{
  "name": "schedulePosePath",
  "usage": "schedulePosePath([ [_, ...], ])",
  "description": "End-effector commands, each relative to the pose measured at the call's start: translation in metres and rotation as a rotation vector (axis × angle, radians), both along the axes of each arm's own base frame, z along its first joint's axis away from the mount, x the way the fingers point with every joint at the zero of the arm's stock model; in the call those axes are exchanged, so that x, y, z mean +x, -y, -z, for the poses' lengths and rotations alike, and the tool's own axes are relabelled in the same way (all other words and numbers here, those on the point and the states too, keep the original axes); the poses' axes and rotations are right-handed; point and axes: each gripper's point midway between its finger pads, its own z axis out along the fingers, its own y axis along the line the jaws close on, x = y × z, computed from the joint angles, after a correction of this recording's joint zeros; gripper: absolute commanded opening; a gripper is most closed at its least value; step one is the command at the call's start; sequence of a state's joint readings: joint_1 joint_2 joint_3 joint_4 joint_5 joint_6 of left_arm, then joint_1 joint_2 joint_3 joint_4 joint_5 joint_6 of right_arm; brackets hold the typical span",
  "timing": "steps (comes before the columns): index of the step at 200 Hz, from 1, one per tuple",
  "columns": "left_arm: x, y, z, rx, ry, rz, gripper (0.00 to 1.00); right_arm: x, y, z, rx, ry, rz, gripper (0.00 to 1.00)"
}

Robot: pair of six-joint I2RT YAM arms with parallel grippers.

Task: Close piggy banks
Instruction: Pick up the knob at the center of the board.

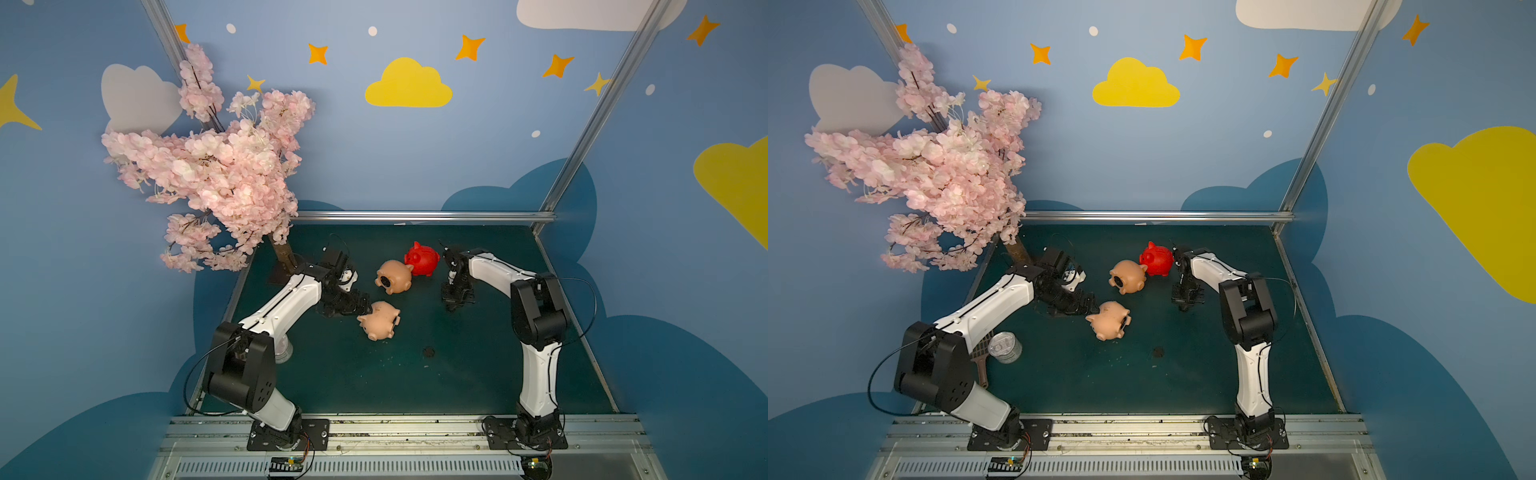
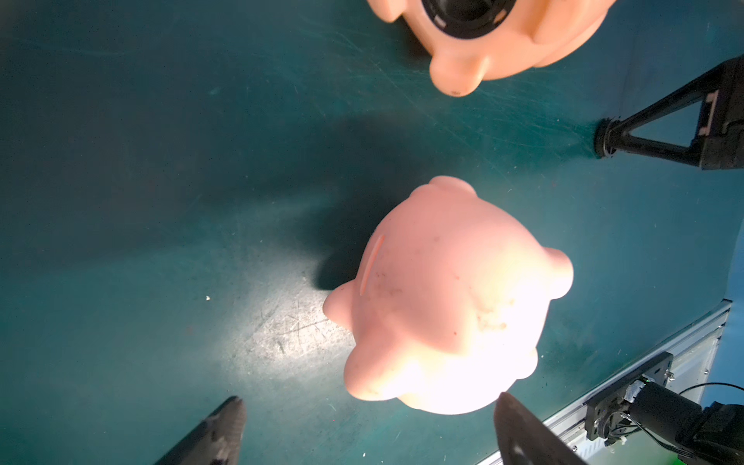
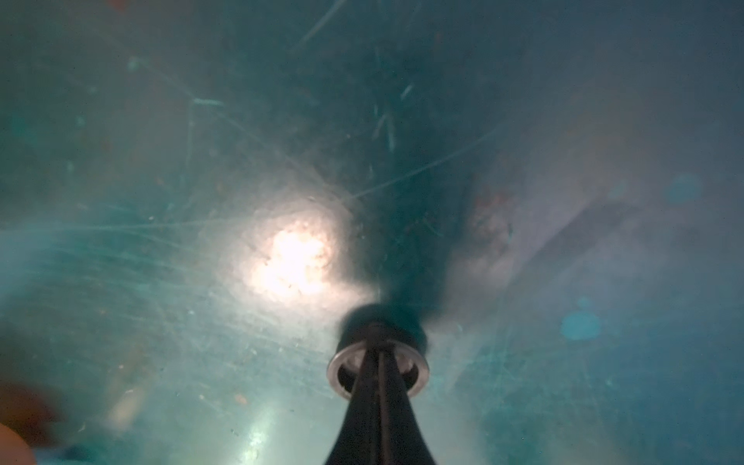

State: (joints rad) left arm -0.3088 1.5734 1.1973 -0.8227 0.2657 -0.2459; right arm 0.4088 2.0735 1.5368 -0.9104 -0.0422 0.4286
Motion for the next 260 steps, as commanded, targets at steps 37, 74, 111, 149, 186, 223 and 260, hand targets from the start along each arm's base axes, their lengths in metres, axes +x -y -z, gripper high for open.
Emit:
schedulePosePath([
  [37, 0.001, 0.006, -0.031, -0.035, 0.059, 0.038, 0.95, 0.0, -0.006, -0.059, 0.056, 0.124, -0.037, 0.0],
  [74, 0.001, 0.011, -0.041, -0.05, 0.083, 0.071, 0.95, -0.004, -0.012, -0.091, 0.115, 0.199, -0.057, 0.0],
  [111, -0.003, 0.021, -0.048, -0.054, 0.086, 0.131, 0.96, -0.016, -0.021, -0.122, 0.173, 0.288, -0.091, 0.0],
  [149, -0.008, 0.036, -0.045, 0.035, 0.115, 0.222, 0.96, -0.034, -0.034, -0.15, 0.259, 0.4, -0.149, 0.0],
  [186, -0.005, 0.045, -0.038, 0.187, 0.15, 0.283, 0.96, -0.054, -0.042, -0.162, 0.31, 0.47, -0.198, 0.0],
  [223, -0.008, 0.057, -0.019, 0.229, 0.102, 0.325, 0.97, -0.072, -0.045, -0.163, 0.386, 0.521, -0.228, 0.0],
  [260, -0.011, 0.063, -0.001, 0.221, 0.043, 0.344, 0.99, -0.088, -0.047, -0.164, 0.468, 0.579, -0.272, 0.0],
])
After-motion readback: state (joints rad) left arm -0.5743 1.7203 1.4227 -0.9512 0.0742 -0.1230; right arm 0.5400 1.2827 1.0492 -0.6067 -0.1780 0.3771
